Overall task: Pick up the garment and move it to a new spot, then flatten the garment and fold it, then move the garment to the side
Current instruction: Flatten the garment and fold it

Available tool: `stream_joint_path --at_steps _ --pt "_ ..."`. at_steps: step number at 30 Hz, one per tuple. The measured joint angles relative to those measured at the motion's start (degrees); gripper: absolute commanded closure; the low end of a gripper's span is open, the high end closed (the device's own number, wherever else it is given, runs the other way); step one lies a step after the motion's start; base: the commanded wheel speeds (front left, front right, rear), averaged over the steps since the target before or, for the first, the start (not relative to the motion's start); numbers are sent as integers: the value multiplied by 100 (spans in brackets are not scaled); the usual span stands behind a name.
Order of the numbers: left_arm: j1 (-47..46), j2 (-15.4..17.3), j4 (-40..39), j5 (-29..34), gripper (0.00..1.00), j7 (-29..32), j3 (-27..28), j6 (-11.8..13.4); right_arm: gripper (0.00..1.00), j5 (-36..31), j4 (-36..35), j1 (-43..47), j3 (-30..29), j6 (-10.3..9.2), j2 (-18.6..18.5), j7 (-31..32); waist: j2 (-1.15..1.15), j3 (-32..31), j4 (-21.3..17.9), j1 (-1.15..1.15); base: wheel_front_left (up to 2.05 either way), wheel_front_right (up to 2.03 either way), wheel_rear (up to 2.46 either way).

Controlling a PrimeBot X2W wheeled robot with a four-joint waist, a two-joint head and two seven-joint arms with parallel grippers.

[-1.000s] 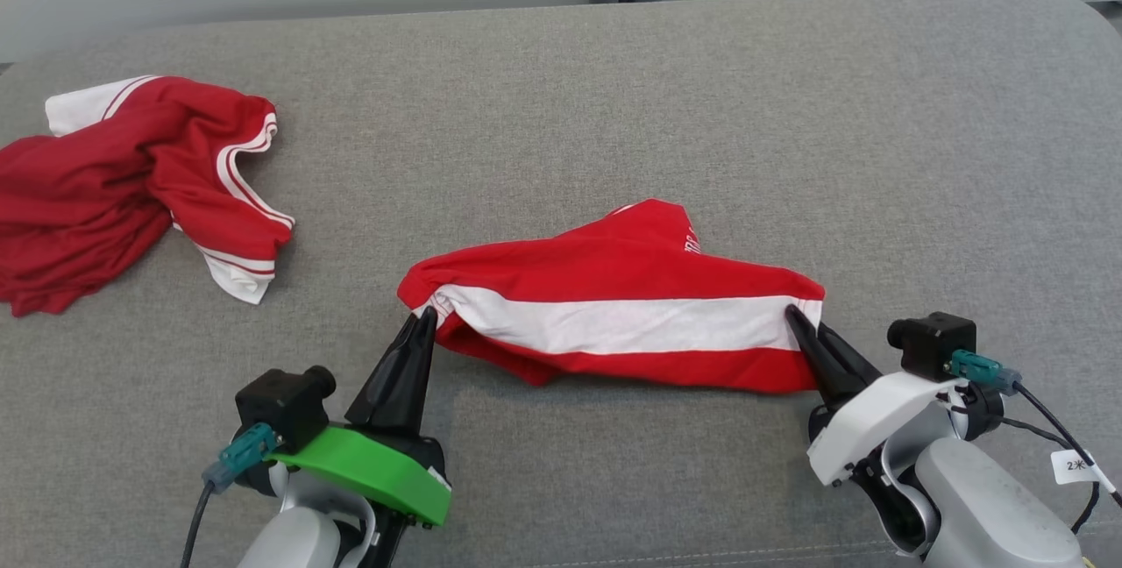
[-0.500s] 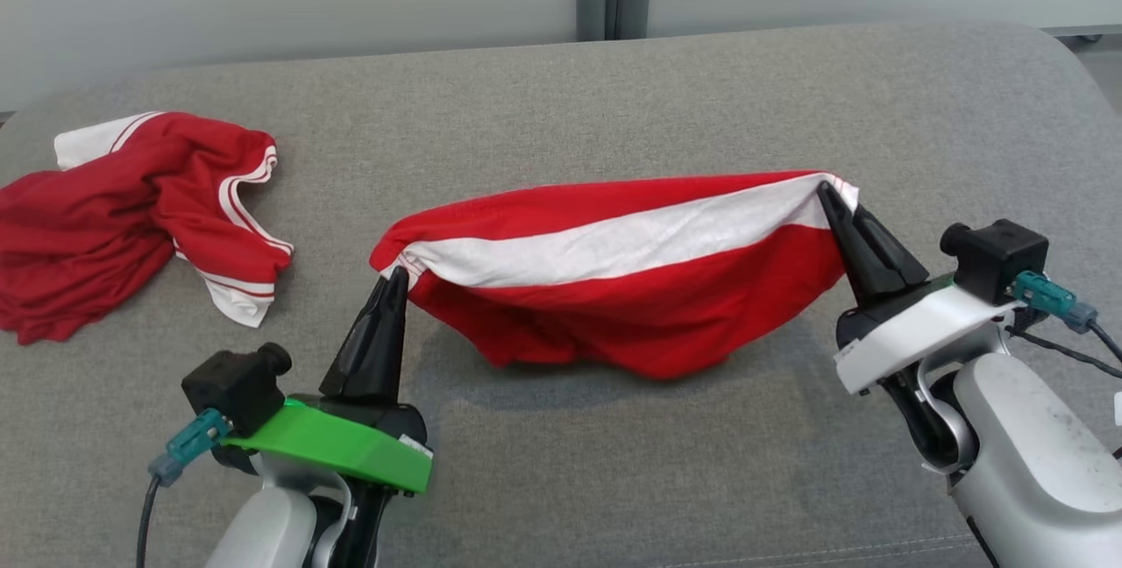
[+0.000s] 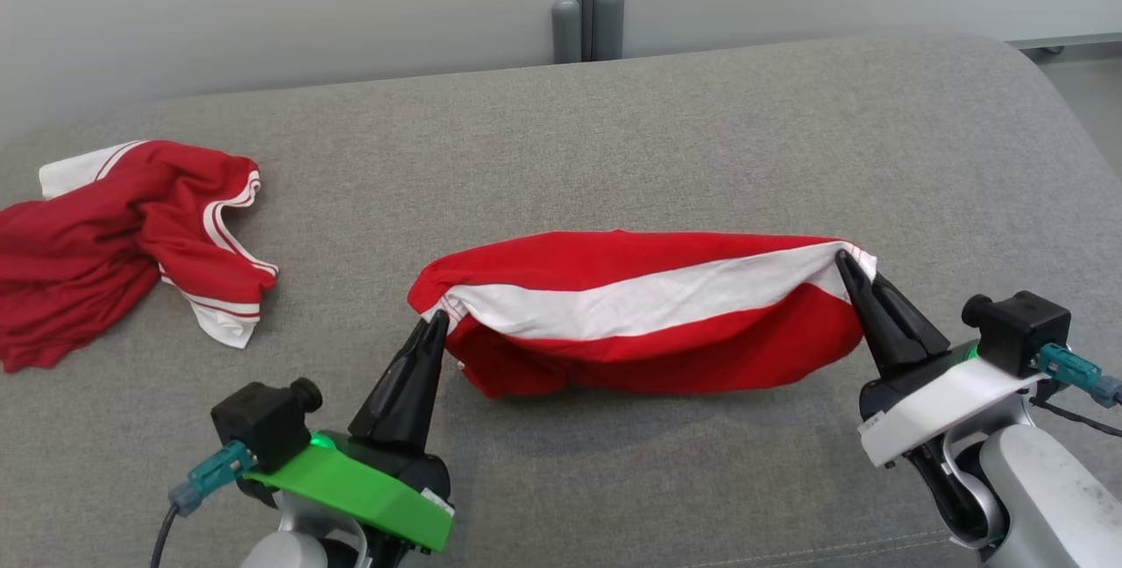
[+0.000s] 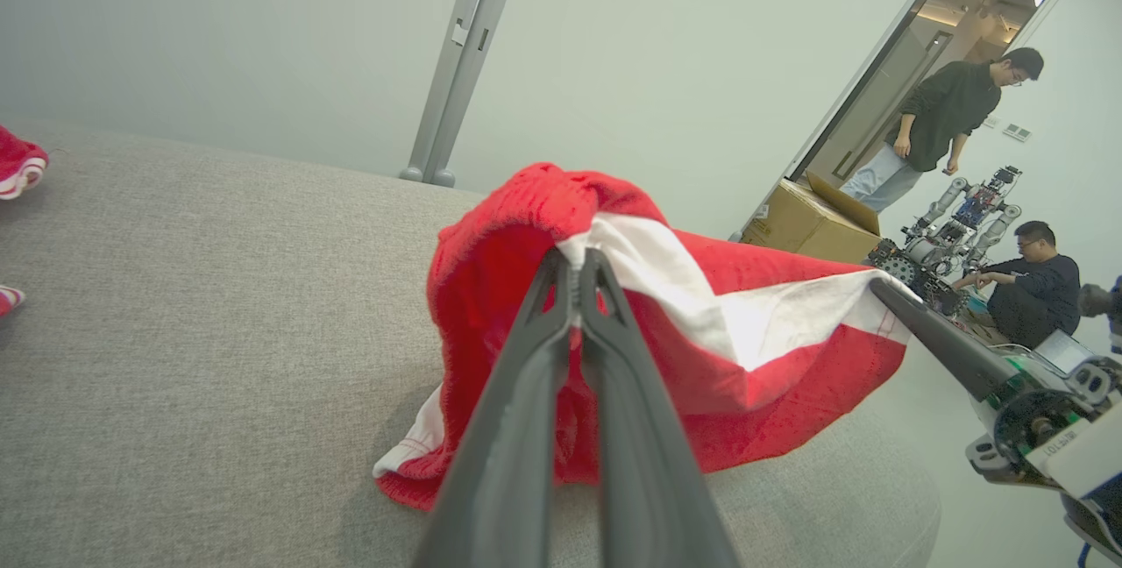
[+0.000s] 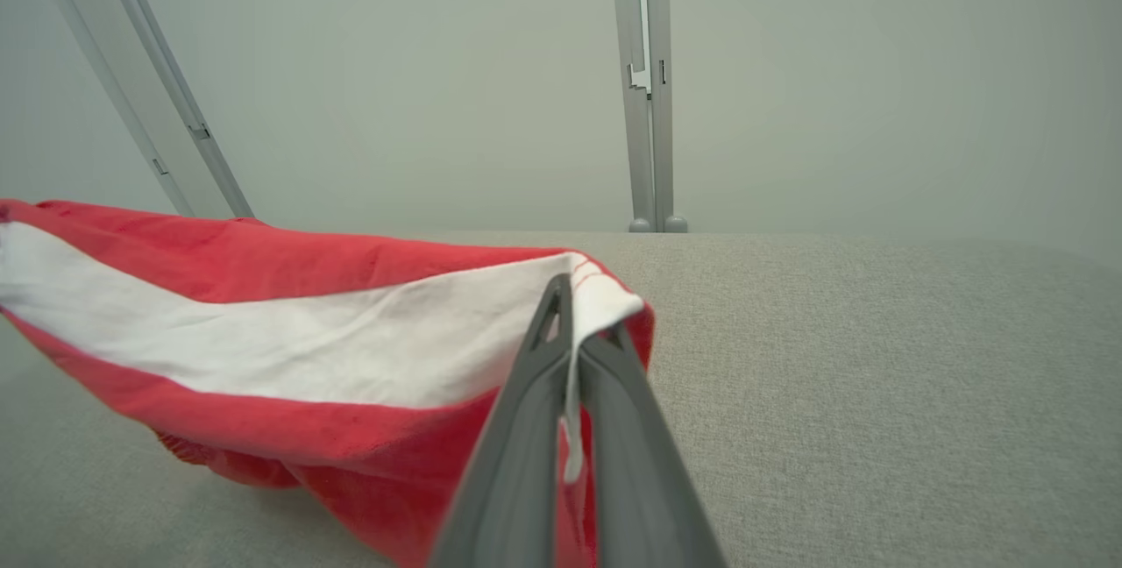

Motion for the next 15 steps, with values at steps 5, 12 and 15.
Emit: stream_joint_path --at_steps 5,12,15 --pt "-308 35 -12 3 100 352 -188 -76 100 107 -98 -233 59 91 -98 193 0 81 25 0 0 0 0" --pt "-2403 312 788 110 100 1132 248 11 100 109 645 -2483 77 182 -134 1066 0 201 45 0 0 0 0" --pt "-3495 266 782 148 100 1144 695 125 100 4 579 -3678 -437 11 -108 970 0 251 27 0 0 0 0"
